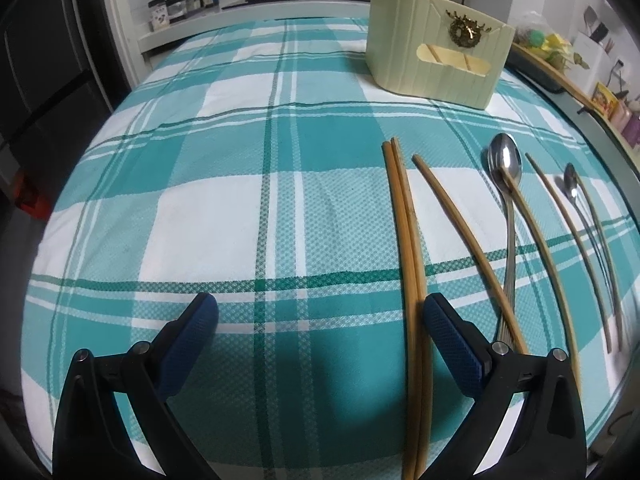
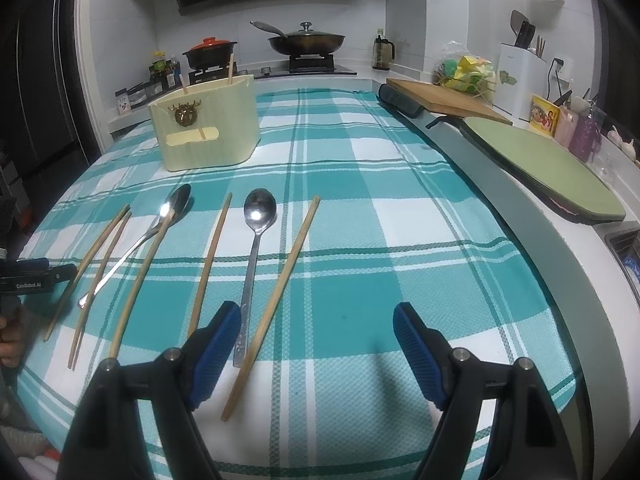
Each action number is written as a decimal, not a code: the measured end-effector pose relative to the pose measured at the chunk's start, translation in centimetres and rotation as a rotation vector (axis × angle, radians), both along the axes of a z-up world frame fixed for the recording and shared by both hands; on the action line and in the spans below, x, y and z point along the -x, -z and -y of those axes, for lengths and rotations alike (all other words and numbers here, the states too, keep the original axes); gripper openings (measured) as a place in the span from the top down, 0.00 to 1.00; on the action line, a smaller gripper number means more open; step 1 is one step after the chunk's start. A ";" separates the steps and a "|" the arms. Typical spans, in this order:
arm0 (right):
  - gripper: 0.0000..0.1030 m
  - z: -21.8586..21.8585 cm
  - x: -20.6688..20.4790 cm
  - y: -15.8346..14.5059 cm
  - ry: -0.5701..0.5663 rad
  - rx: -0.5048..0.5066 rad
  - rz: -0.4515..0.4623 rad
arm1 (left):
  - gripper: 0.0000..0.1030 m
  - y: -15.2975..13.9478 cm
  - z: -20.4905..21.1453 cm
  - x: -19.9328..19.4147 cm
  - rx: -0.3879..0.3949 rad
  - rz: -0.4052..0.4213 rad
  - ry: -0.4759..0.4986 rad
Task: Organize utensils
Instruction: 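Move both tools back down toward the remaining chopsticks on the cloth, then close the left tool on a chopstick while the right tool grasps another chopstick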
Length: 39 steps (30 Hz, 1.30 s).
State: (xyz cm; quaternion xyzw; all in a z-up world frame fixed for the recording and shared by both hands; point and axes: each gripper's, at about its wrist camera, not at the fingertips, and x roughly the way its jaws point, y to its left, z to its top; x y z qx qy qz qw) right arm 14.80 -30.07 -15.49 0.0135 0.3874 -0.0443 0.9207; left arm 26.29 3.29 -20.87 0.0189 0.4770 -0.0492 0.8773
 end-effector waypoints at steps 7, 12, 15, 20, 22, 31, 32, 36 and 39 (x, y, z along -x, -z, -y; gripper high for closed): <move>0.22 1.1 -0.7 0.8 0.021 -0.038 -0.038 | 0.00 0.6 1.0 -1.0 -0.032 -0.010 0.019; 0.28 2.7 -2.3 1.1 0.053 -0.071 -0.066 | 0.01 0.4 0.9 -1.1 -0.033 -0.014 0.000; 0.44 2.9 -3.6 1.4 0.044 -0.106 -0.089 | 0.01 0.2 0.8 -0.8 -0.031 -0.012 -0.005; 0.51 1.3 -5.8 2.4 -0.013 -0.165 -0.116 | 0.01 0.0 0.5 -0.5 -0.057 -0.003 -0.003; 0.51 0.3 -6.6 3.1 -0.033 -0.128 -0.129 | 0.01 0.2 0.2 -0.7 -0.064 -0.009 -0.014; 0.66 -0.6 -6.9 4.2 -0.068 -0.014 -0.156 | 0.01 -1.1 -0.6 -0.4 0.033 0.017 -0.020; 0.66 -0.4 -6.8 4.2 -0.064 -0.019 -0.155 | 0.01 -1.2 -0.6 -0.6 0.019 0.023 -0.029; 0.66 -0.3 -6.6 4.1 -0.054 -0.025 -0.152 | 0.01 -0.4 -0.6 -1.6 -0.037 0.013 -0.045; 0.66 -0.4 -6.5 4.1 -0.058 -0.018 -0.152 | 0.00 -0.3 -0.4 -1.7 -0.049 0.025 -0.028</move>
